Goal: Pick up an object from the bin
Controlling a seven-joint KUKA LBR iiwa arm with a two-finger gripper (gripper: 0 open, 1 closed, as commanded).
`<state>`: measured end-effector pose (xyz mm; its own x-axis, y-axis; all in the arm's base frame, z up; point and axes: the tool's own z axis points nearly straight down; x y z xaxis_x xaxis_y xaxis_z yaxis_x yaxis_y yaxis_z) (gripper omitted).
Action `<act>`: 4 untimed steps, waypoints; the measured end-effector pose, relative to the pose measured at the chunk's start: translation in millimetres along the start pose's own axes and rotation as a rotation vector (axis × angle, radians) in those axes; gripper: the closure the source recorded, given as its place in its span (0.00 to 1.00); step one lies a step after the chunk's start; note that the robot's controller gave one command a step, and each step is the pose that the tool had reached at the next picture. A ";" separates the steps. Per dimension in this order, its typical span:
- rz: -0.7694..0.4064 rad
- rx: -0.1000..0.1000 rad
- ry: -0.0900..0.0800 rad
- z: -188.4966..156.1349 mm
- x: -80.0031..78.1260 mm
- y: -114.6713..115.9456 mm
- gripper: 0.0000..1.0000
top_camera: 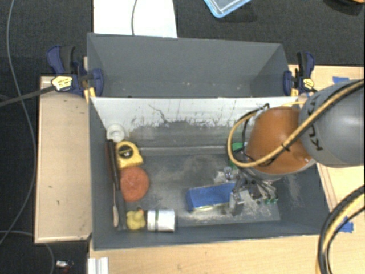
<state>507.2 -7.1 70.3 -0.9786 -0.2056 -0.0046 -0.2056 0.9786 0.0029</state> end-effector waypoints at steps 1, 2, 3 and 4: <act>0.001 0.000 0.000 0.0 0.0 0.1 1.00; -0.188 -0.001 0.006 -35.8 -14.1 16.5 1.00; -0.334 0.001 -0.009 -83.4 -23.2 26.8 1.00; -0.351 -0.001 -0.002 -149.3 -36.8 36.6 1.00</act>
Offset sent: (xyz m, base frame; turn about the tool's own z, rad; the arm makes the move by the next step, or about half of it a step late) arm 0.0273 0.0441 0.0863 -0.4105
